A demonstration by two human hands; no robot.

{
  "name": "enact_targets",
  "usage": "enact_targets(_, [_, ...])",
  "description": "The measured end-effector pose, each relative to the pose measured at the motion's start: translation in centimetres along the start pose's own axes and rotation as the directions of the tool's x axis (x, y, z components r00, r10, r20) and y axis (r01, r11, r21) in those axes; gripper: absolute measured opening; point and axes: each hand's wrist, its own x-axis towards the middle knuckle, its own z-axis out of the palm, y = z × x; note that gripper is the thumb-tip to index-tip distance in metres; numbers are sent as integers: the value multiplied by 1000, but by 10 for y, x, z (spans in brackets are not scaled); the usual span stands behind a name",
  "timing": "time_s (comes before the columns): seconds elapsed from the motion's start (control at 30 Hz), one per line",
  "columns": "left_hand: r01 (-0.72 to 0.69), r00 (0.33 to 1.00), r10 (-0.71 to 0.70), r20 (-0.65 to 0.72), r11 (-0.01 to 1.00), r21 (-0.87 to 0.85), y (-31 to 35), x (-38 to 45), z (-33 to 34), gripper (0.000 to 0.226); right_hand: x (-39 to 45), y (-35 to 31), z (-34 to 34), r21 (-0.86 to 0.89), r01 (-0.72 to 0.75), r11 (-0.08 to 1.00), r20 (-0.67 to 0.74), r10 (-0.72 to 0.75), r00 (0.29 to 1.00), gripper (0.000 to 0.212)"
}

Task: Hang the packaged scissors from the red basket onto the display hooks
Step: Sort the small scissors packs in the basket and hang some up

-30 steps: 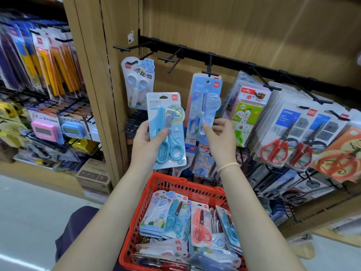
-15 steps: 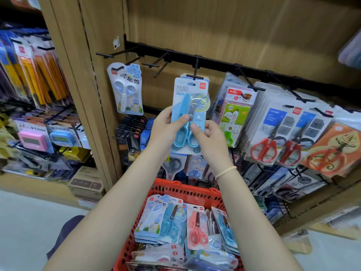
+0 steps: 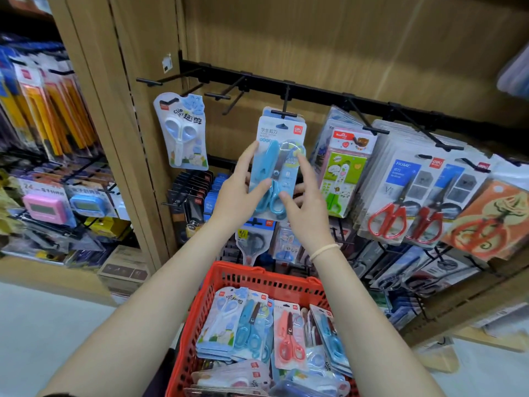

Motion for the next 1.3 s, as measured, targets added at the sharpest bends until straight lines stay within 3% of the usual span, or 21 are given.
enact_targets(0.23, [-22,995,7,96,987,158,-12,18,0,68,24,16,6,-52,-35,998,39,37,999,76])
enact_targets(0.4, [-37,999,27,44,969,245,-52,-26,9,54,-18,43,0,-8,-76,997,-24,76,997,52])
enact_targets(0.5, [-8,998,-22,67,911,412,-101,-88,20,51,-68,82,2,2,-229,973,-1,229,973,31])
enact_targets(0.6, [20,980,-141,141,775,632,-162,-154,26,67,-121,144,10,-110,-453,885,70,462,884,23])
enact_targets(0.73, [144,931,-346,119,645,750,-209,-213,31,87,-179,209,25,-294,-655,696,209,716,666,44])
enact_targets(0.83, [139,914,-389,117,569,810,-212,-225,35,95,-205,229,38,-359,-699,619,320,785,531,65])
enact_targets(0.93, [136,908,-399,124,564,814,-214,-223,36,95,-213,237,52,-488,-638,595,293,800,523,75])
enact_targets(1.13, [-29,957,-225,185,557,830,-216,-211,22,83,-199,249,73,-283,-822,493,151,870,470,100])
enact_targets(1.2, [-43,961,-204,187,556,830,-217,-212,21,82,-197,255,72,-176,-878,446,93,895,436,87])
enact_targets(1.3, [22,945,-277,172,581,814,-223,-214,21,85,-197,261,60,-53,-907,418,10,908,418,23])
